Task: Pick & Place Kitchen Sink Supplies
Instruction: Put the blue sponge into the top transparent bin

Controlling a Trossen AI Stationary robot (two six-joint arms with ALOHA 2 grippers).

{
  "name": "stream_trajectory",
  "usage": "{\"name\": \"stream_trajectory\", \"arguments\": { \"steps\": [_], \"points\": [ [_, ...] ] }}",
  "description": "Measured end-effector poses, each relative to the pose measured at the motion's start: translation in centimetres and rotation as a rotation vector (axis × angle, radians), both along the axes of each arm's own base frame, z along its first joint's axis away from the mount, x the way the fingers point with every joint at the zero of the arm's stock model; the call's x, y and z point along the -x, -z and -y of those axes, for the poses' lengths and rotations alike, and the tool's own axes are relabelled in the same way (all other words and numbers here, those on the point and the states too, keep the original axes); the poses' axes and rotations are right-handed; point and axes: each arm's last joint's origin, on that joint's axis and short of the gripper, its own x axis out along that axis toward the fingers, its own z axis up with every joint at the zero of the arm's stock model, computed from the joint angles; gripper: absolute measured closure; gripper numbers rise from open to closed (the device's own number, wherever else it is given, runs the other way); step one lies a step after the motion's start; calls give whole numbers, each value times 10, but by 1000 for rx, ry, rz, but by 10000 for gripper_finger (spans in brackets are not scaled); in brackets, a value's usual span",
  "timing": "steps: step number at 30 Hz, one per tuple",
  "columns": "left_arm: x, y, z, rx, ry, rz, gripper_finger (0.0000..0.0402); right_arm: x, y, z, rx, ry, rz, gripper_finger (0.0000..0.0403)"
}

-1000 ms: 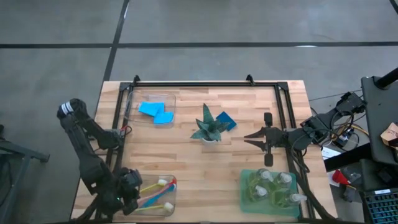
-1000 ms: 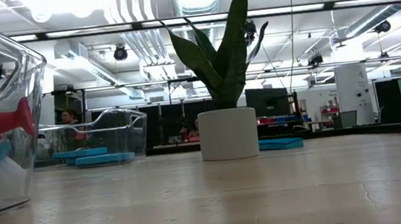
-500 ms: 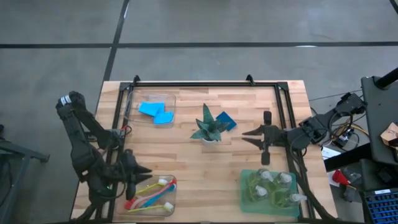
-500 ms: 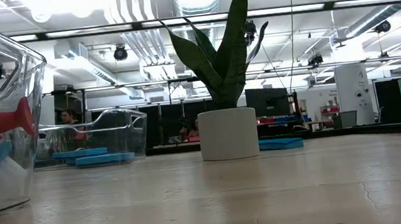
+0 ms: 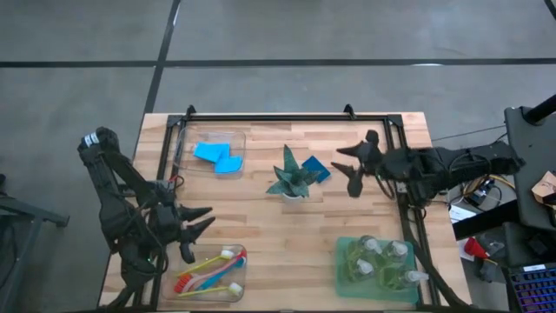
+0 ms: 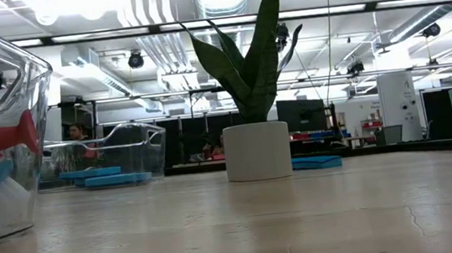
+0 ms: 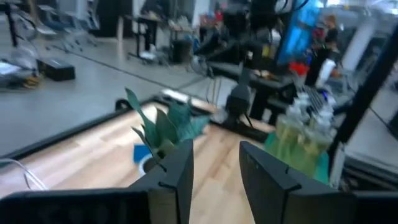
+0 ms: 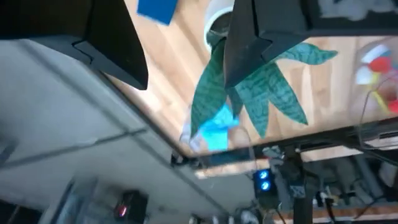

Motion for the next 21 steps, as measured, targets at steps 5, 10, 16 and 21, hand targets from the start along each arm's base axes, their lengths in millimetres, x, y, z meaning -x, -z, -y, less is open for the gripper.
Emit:
{"name": "stream_trajectory", "arguments": {
  "steps": [5,10,16,21],
  "points": [
    [-4,0,-4,-11,-41,10,281,-2,5,34,-171,-23,-29,193],
    [-12,2,-7,-20,-80,6,286,-2,10,62,-260,24,-48,200],
    [-19,7,-6,-61,-109,-6,286,5,19,90,-326,109,-110,206],
    [-19,7,-6,-66,-110,-7,289,1,30,114,-400,142,-141,206]
  ]
}}
